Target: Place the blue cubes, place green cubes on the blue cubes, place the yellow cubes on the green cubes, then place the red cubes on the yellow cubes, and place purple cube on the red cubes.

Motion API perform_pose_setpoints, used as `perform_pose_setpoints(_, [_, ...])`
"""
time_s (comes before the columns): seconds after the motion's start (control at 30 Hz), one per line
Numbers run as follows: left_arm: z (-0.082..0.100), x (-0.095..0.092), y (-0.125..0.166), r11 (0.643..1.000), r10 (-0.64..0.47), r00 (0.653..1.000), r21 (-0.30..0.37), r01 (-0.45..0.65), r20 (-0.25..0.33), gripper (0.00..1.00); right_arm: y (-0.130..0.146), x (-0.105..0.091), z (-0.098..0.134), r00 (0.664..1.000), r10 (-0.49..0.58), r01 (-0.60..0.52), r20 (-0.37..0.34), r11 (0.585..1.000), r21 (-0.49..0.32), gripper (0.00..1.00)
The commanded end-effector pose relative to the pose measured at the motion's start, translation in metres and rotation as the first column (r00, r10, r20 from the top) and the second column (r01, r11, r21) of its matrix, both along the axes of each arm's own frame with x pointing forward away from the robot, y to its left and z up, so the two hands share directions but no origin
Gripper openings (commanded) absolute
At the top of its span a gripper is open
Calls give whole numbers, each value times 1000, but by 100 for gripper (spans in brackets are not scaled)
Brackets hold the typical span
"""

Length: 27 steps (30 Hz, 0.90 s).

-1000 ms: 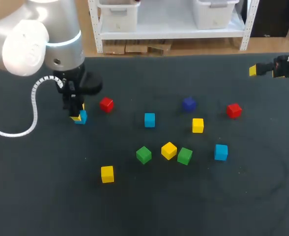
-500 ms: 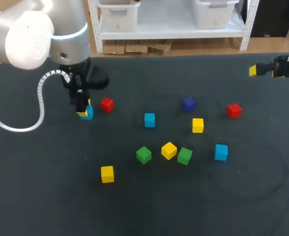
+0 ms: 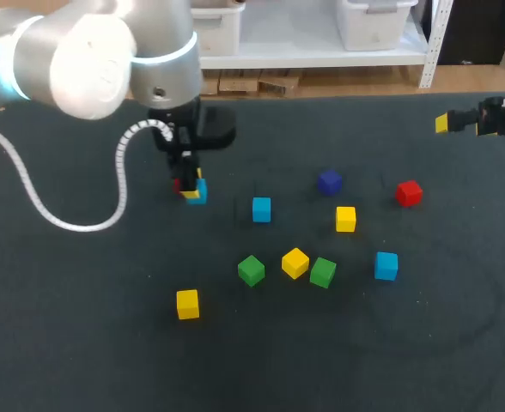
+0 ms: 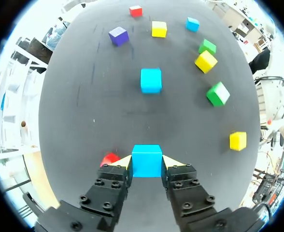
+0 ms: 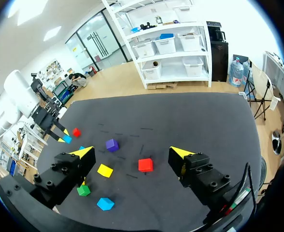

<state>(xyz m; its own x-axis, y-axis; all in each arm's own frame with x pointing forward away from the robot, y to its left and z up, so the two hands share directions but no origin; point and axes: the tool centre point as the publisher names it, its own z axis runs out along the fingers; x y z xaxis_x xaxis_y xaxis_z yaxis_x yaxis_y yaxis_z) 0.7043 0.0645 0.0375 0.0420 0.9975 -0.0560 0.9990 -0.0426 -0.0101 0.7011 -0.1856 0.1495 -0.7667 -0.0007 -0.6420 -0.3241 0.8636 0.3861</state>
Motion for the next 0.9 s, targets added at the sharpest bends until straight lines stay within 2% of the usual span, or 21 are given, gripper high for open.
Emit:
perform_pose_setpoints(0.03, [-9, 11, -20, 1000, 14, 1000, 22, -13, -18, 0, 0, 0, 0, 1000, -2, 2, 0, 1000, -2, 100])
perform_pose_setpoints(0.43, [-19, 10, -51, 999, 35, 999, 28, -34, -30, 0, 0, 0, 0, 1000, -2, 2, 0, 1000, -2, 100])
perform_pose_setpoints(0.9, [-26, -2, -58, 999, 28, 998, 37, -27, -51, 0, 0, 0, 0, 1000, -2, 2, 0, 1000, -2, 100])
